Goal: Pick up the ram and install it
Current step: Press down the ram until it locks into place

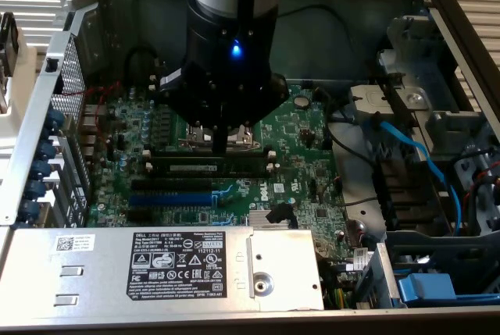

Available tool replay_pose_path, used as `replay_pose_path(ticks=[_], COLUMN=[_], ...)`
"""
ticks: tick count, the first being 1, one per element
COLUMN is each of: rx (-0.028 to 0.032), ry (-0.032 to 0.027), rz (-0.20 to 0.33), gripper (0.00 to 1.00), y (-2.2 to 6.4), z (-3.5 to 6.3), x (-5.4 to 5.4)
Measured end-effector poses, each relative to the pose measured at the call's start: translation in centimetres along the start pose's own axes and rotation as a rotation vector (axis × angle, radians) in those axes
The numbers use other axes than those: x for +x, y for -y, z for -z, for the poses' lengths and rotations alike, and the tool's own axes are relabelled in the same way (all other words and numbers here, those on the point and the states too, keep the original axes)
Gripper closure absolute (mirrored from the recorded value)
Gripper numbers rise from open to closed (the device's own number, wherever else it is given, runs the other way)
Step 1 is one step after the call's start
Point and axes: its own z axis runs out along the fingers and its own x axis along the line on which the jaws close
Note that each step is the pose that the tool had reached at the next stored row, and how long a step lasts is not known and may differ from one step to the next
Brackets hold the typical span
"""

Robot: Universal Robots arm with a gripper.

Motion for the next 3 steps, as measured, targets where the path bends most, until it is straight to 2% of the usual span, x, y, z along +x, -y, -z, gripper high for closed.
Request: replay_pose_path(ticks=[3], rx=[0.0000], ry=[0.0000], rz=[0.000], gripper=[0.90], y=[0.00], z=[0.00], x=[0.00])
